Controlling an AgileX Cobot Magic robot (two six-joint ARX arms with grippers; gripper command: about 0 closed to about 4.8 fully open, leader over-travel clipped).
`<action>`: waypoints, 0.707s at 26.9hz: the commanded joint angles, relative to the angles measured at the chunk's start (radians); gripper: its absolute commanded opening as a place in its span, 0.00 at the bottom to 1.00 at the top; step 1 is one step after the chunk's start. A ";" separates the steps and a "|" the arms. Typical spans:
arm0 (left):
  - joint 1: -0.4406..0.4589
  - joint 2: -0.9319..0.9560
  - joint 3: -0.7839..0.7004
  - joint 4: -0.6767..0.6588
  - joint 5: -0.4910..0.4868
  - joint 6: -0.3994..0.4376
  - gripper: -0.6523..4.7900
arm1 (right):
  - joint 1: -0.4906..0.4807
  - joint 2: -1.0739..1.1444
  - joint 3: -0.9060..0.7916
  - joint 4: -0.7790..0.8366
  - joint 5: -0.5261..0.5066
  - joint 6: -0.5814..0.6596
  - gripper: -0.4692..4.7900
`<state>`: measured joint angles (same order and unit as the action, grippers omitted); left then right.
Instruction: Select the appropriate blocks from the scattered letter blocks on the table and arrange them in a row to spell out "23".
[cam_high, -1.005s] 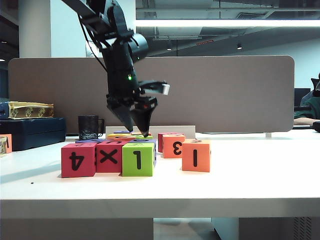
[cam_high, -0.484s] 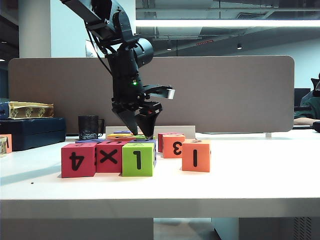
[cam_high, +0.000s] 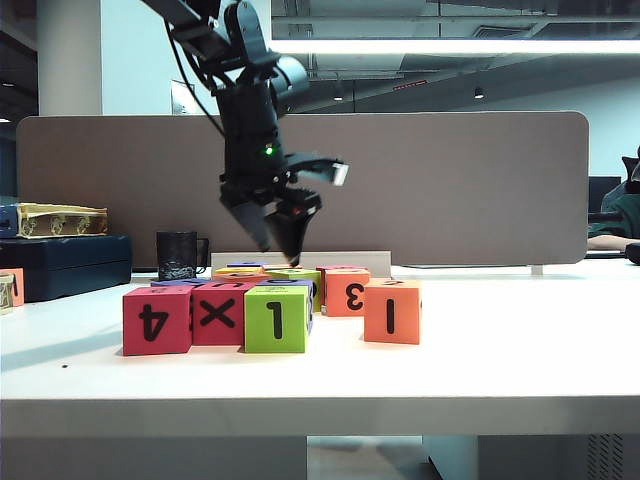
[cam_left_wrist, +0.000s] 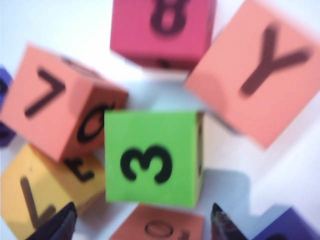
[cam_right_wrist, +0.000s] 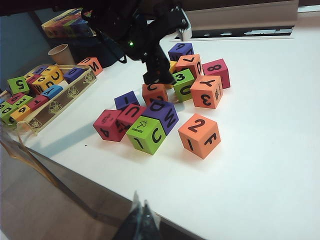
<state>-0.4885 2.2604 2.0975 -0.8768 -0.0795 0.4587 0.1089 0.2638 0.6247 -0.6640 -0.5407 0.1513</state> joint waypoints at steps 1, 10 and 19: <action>0.003 0.002 0.002 0.026 0.059 -0.004 0.75 | -0.001 0.001 0.003 0.009 0.004 -0.002 0.09; 0.004 0.044 0.002 0.075 0.058 -0.026 0.82 | 0.000 0.001 0.003 0.009 0.004 -0.002 0.09; 0.017 0.082 0.002 0.089 0.060 -0.056 0.80 | 0.000 0.001 0.003 0.010 0.005 -0.002 0.09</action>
<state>-0.4721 2.3409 2.0968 -0.7963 -0.0269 0.4171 0.1089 0.2638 0.6247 -0.6651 -0.5404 0.1513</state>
